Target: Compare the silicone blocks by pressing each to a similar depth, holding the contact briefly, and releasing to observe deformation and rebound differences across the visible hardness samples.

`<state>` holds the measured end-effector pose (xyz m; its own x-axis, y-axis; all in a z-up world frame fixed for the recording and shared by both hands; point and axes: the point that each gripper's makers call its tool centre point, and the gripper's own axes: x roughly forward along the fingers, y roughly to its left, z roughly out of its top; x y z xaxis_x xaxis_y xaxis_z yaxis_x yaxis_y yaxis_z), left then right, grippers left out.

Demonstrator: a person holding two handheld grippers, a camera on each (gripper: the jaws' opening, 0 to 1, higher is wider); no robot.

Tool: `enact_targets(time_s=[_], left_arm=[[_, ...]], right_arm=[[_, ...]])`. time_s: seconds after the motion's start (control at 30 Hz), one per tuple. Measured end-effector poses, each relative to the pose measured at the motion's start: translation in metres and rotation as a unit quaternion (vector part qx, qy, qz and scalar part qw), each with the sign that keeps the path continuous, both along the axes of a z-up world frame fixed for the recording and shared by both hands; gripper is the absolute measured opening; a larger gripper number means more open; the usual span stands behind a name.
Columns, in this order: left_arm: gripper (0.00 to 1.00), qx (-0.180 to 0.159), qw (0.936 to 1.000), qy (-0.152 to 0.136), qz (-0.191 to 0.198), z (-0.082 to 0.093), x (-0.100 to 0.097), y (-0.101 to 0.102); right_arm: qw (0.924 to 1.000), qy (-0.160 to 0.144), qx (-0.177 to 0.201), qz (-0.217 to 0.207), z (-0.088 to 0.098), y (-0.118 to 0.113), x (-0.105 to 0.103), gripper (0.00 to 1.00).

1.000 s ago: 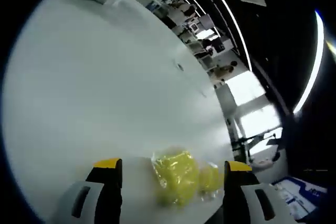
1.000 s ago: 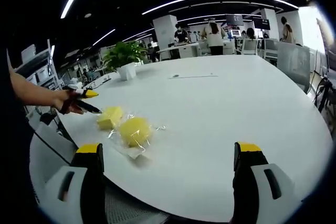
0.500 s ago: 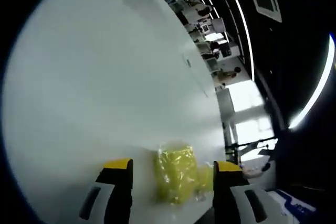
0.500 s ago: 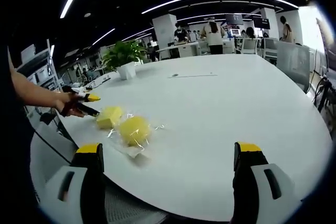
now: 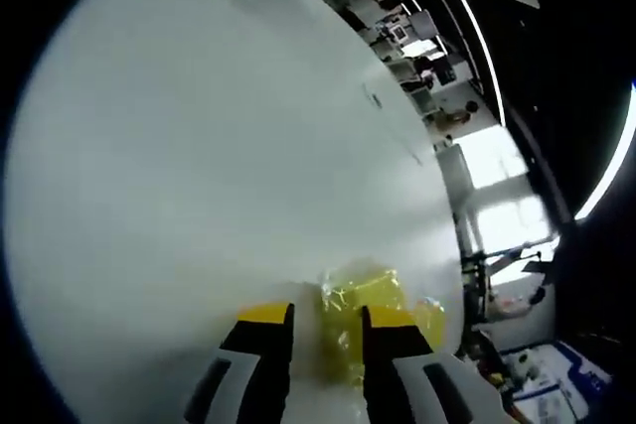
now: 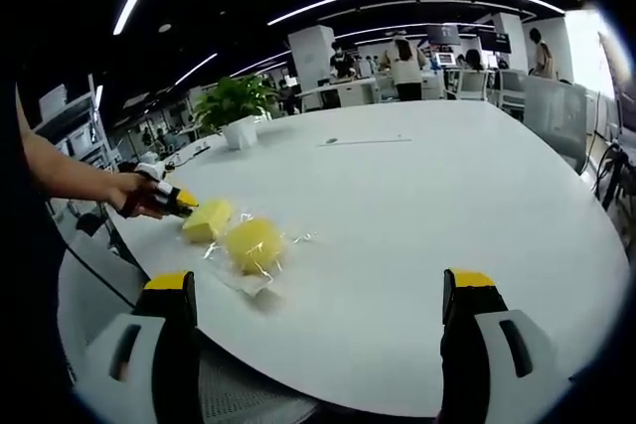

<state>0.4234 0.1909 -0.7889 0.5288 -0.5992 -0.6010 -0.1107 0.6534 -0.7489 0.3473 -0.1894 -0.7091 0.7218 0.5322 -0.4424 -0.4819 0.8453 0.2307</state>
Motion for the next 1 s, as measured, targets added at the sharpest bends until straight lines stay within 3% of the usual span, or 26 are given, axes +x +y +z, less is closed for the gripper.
enact_targets(time_s=[0.3, 0.4, 0.6, 0.73, 0.93, 1.0], left_arm=[[0.06, -0.015, 0.9999, -0.001, -0.004, 0.007, 0.001, -0.006], [0.06, -0.038, 0.9993, 0.002, 0.004, 0.011, 0.002, -0.009], [0.00, 0.007, 0.9992, -0.016, -0.038, 0.008, -0.003, -0.008], [0.00, 0.026, 0.9981, -0.034, -0.045, 0.010, -0.003, -0.008], [0.00, 0.008, 0.9987, -0.040, -0.032, 0.020, 0.001, -0.009], [0.00, 0.026, 0.9956, -0.070, -0.057, 0.023, 0.003, -0.011]], right_arm=[[1.0000, 0.005, 0.003, -0.002, -0.005, 0.001, -0.002, 0.97], [1.0000, 0.005, 0.003, 0.000, -0.005, 0.001, -0.002, 0.97], [1.0000, 0.004, 0.002, 0.000, -0.005, -0.001, 0.000, 0.97], [1.0000, 0.004, 0.000, 0.005, -0.003, 0.000, -0.001, 0.97], [1.0000, 0.003, -0.003, 0.007, -0.002, -0.001, 0.001, 0.97], [0.9999, 0.002, -0.004, 0.009, -0.001, 0.001, 0.001, 0.97]])
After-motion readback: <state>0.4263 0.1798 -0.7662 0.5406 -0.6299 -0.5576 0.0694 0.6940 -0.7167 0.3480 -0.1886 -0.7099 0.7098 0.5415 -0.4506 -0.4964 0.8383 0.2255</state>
